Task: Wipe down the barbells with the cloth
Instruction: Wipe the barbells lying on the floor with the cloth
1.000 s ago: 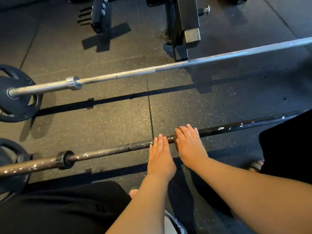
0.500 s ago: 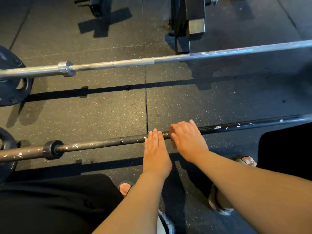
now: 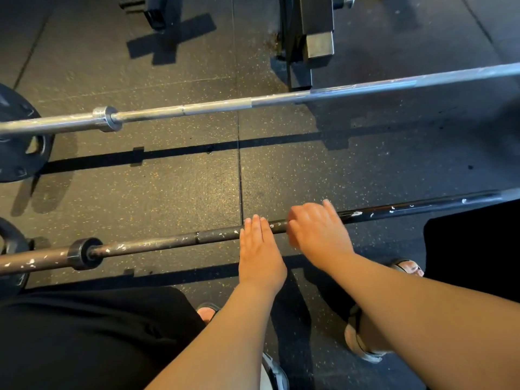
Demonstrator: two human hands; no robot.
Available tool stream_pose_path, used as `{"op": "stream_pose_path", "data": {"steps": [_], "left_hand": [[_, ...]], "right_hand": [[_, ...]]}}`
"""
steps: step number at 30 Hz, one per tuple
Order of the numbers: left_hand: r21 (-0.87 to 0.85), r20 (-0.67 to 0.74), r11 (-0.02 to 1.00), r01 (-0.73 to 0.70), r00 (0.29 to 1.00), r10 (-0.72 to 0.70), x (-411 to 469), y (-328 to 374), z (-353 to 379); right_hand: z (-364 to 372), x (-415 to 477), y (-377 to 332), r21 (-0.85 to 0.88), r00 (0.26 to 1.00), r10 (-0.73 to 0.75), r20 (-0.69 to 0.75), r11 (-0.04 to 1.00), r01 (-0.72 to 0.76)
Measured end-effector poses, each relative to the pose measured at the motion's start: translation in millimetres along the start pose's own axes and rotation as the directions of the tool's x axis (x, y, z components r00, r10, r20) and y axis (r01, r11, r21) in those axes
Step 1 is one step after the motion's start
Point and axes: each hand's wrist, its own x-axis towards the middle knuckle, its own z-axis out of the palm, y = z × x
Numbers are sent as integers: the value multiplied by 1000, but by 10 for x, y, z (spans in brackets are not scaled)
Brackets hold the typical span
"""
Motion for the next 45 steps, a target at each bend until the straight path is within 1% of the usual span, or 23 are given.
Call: {"op": "stream_pose_path", "data": {"steps": [3, 5, 7, 9, 10, 12, 13, 15, 17, 18, 19, 22, 23, 24, 26, 28, 29, 32, 35, 37, 40, 41, 45], "left_hand": [[-16, 9, 1000, 15, 1000, -15, 0, 20, 6], [-23, 12, 1000, 20, 1000, -20, 6, 29, 2], [-26, 7, 1000, 16, 1000, -16, 5, 23, 10], [-33, -1, 999, 15, 1000, -15, -6, 13, 8], [-37, -5, 999, 12, 1000, -13, -6, 8, -3], [-45, 0, 999, 6, 1000, -6, 0, -3, -33], [-49, 6, 999, 5, 1000, -5, 2, -6, -49], [-36, 17, 999, 2, 1000, -1, -10, -9, -67], [-4, 25, 1000, -10, 1000, 10, -36, -8, -63], [8, 24, 1000, -17, 1000, 17, -45, -8, -51], [16, 19, 1000, -19, 1000, 19, -48, -18, -41], [60, 15, 998, -25, 1000, 24, -56, -83, -57], [79, 28, 996, -30, 999, 28, -64, -114, -76], [98, 47, 995, -36, 998, 31, -76, -147, -103], [133, 71, 990, -40, 997, 30, -99, -200, -168], [150, 85, 988, -32, 996, 20, -91, -243, -223], [153, 91, 988, -29, 996, 15, -83, -257, -240], [143, 82, 990, -3, 997, -8, -10, -275, -232], [153, 73, 988, 15, 997, -27, 16, -299, -203], [180, 107, 983, -18, 994, -2, 17, -331, -211], [174, 63, 984, -43, 998, 33, 86, -389, -229], [150, 32, 988, -46, 999, 42, 109, -406, -214], [86, -79, 990, -111, 990, 118, 87, -500, -127]], "right_hand": [[-4, -126, 230, 47, 944, 315, -99, 949, -312], [76, -141, 115, 32, 931, 352, -95, 936, -350], [140, -78, -131, 27, 966, 257, -38, 966, -256], [199, -29, -315, 41, 997, 66, 36, 997, -67], [188, -12, -329, 46, 998, -18, 66, 999, 15], [139, 5, -206, 27, 991, -93, 92, 995, 91], [111, -8, -118, -7, 993, -87, 78, 996, 88], [78, -70, -8, -57, 1000, 11, 28, 998, -10], [70, -114, -141, -34, 990, 138, 8, 990, -137], [98, -116, -264, -13, 988, 155, 18, 988, -154], [142, -102, -381, 5, 992, 121, 37, 993, -121], [153, -9, -475, 53, 990, -93, 109, 995, 87], [120, 36, -421, 54, 987, -110, 118, 993, 104], [100, 72, -353, 34, 989, -91, 115, 996, 88], [70, 85, -271, -7, 997, 40, 69, 999, -40], [76, 65, -362, 29, 990, 137, 40, 990, -139], [107, 46, -465, 37, 991, 125, 40, 991, -127], [220, 25, -713, 48, 998, -42, 46, 998, 40], [199, 112, -587, 39, 988, -147, 56, 989, 145], [151, 107, -389, -13, 990, -131, 53, 991, 131], [112, 37, -283, 33, 993, 110, -45, 993, -109], [133, 40, -352, 41, 990, 136, -48, 990, -134], [254, 91, -579, -21, 997, -69, 24, 997, 70]]}}
